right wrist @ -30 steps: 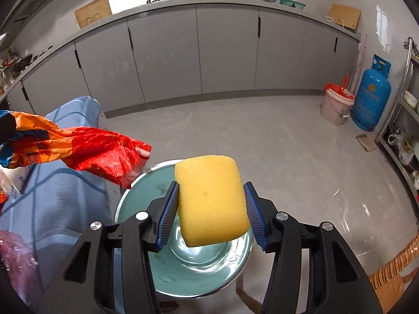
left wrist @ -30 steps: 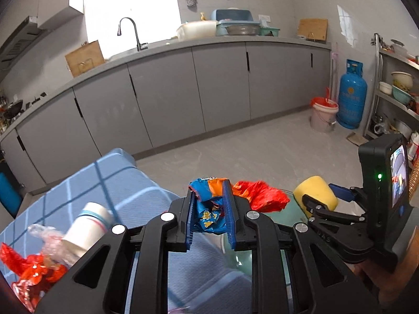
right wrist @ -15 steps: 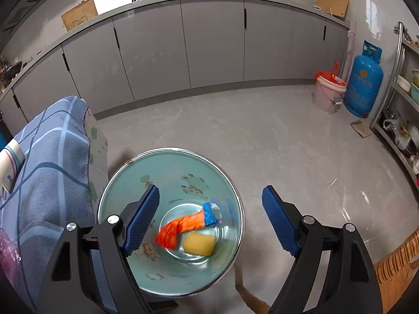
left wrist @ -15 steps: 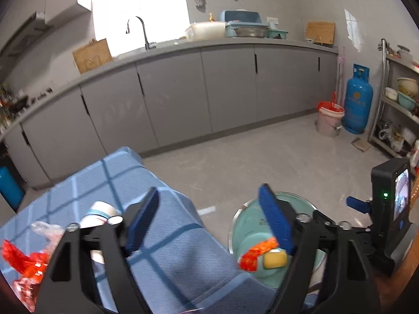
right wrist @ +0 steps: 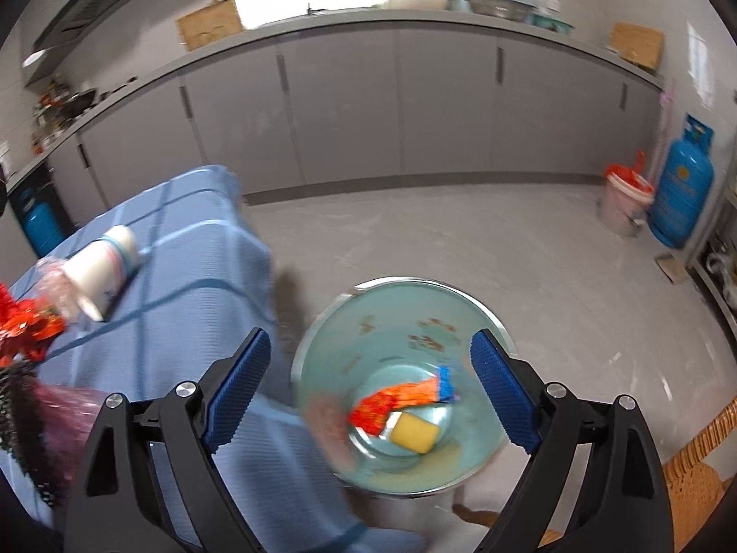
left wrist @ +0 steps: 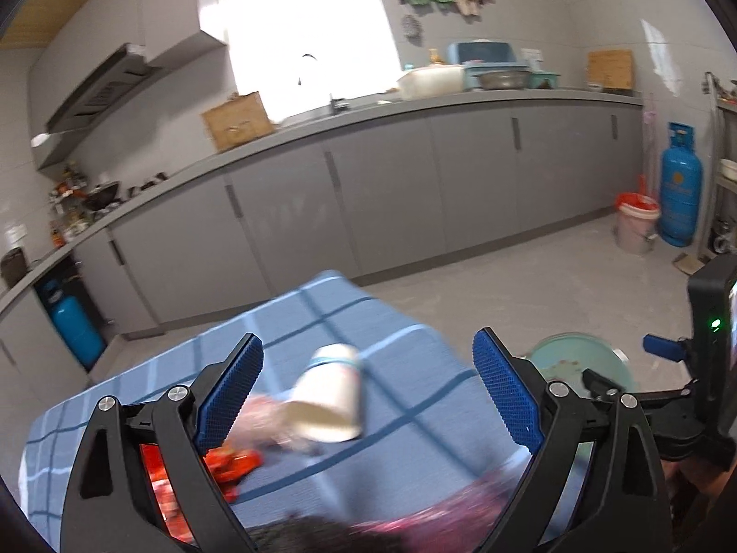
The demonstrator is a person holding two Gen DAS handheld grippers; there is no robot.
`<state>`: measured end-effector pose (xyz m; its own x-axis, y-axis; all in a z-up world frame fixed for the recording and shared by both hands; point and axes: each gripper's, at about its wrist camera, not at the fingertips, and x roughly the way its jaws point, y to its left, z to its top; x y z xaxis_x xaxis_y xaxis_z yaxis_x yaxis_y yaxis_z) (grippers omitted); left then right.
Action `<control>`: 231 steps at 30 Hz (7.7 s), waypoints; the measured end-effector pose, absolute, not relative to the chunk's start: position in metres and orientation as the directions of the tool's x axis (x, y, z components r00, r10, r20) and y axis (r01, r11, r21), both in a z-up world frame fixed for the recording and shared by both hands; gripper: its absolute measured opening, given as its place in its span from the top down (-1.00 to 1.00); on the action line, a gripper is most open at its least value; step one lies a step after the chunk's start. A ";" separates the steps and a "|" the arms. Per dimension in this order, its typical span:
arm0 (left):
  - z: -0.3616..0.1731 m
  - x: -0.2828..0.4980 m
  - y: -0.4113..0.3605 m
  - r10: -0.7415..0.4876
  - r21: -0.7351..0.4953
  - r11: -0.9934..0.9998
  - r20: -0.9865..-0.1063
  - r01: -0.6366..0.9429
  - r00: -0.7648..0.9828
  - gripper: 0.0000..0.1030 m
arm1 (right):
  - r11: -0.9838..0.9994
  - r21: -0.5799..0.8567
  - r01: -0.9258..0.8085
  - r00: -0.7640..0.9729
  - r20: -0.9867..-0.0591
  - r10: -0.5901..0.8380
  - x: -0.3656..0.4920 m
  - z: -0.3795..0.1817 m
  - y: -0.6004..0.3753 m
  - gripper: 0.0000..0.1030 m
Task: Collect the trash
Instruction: 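Move both tools back over the table toward the black foam nets, then grasp a black foam net with the left tool while the right tool grasps the pink bag, then carry the net and pink bag over the teal basin and release both, then return both tools to the table and reach toward the red snack bag and second net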
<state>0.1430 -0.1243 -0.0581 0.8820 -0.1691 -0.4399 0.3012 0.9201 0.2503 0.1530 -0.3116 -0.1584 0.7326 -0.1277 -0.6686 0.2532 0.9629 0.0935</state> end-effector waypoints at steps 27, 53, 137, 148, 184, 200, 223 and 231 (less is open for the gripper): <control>-0.089 0.088 0.060 0.086 0.184 0.983 -0.535 0.016 0.840 -0.78 | 0.996 0.063 0.064 0.736 -0.677 -0.004 0.106 -0.138 -0.188 -0.72; -0.105 0.091 0.021 -0.048 0.186 0.965 -0.570 0.186 0.820 0.80 | 0.977 0.174 -0.126 0.675 -0.706 0.213 0.111 -0.160 -0.163 0.66; -0.112 0.167 -0.240 -0.429 0.139 0.813 -0.513 0.565 0.743 -0.24 | 0.889 0.194 0.414 0.698 -0.695 -0.173 0.139 -0.216 -0.410 -0.08; -0.095 0.175 -0.220 -0.440 0.074 0.835 -0.505 0.545 0.743 -0.40 | 0.869 0.204 0.450 0.694 -0.693 -0.197 0.123 -0.213 -0.414 -0.29; -0.110 0.125 0.138 0.204 0.195 0.975 -0.565 -0.111 0.799 -0.83 | 0.988 0.143 -0.057 0.761 -0.634 0.136 0.150 -0.134 -0.165 -0.74; -0.099 0.144 0.142 0.167 0.141 0.984 -0.558 -0.106 0.813 -0.83 | 0.993 0.088 -0.073 0.742 -0.661 0.113 0.159 -0.143 -0.144 -0.78; -0.136 0.197 0.056 -0.024 0.126 0.978 -0.727 0.168 0.686 0.09 | 0.990 0.125 -0.060 0.698 -0.704 0.131 0.168 -0.171 -0.153 -0.78; -0.132 0.183 0.052 -0.065 0.108 0.972 -0.730 0.209 0.680 0.19 | 0.991 0.117 -0.063 0.691 -0.711 0.128 0.166 -0.171 -0.150 -0.78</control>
